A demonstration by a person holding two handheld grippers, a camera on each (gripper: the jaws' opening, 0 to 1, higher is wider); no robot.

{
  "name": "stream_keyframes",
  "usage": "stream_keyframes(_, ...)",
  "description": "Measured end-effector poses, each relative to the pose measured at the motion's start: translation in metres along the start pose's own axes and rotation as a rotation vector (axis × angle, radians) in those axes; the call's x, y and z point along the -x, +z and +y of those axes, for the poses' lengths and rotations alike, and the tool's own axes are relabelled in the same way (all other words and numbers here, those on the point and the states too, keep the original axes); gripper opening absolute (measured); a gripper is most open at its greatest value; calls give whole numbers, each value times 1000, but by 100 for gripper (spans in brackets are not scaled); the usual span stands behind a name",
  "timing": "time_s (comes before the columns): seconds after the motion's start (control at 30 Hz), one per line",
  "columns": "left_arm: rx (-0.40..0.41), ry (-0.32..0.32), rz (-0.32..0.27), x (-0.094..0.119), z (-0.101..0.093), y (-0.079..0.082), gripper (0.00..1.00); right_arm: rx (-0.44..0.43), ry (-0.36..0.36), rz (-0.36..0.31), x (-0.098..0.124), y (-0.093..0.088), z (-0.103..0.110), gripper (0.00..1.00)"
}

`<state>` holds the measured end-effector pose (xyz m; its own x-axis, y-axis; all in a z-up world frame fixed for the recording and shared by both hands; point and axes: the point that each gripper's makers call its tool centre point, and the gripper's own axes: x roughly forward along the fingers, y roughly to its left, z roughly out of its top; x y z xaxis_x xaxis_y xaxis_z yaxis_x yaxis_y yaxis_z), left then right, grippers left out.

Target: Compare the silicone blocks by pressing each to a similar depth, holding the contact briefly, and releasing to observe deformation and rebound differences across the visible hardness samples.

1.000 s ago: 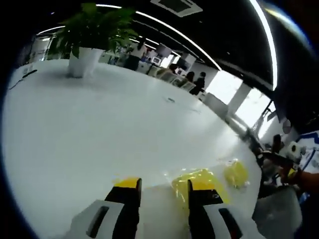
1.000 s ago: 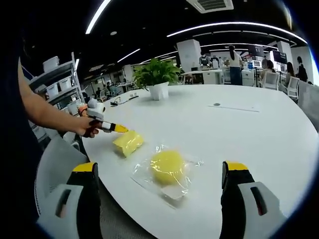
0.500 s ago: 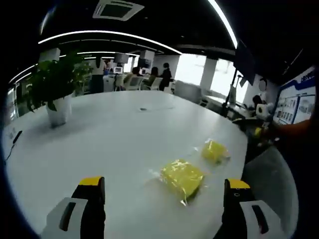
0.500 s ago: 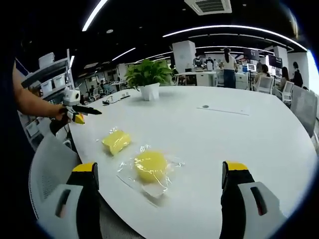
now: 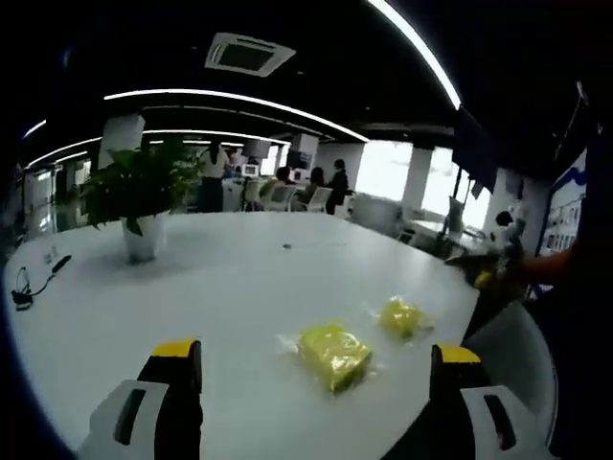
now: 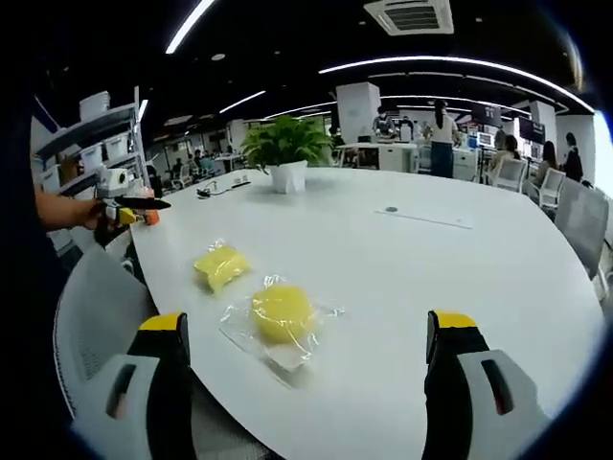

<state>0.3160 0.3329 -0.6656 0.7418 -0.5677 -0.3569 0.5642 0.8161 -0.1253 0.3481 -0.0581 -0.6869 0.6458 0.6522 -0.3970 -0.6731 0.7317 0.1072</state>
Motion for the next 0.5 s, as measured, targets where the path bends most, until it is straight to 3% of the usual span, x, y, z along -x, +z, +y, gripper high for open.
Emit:
stream_keyframes(0.03,-2,-4,47,1,-1,-7,100,-8,-11,-15,2,1,0,96)
stream_keyframes(0.07,7,-11,54,1,-3,-9,100,-15,-12,-15,3,1,1,96)
stream_keyframes(0.17,33,17,34,0,3,-12,100,3,-39,32,4,-8,-2,96)
stream_keyframes(0.23,100,42,3,-1,6,-11,100,-19,-35,17,5,-5,-1,96)
stream_keyframes(0.4,112,30,8,-7,0,-13,100,-14,-40,37,6,-12,-1,96)
stream_keyframes(0.5,131,29,38,-9,0,-21,100,-66,-49,19,6,-13,0,96)
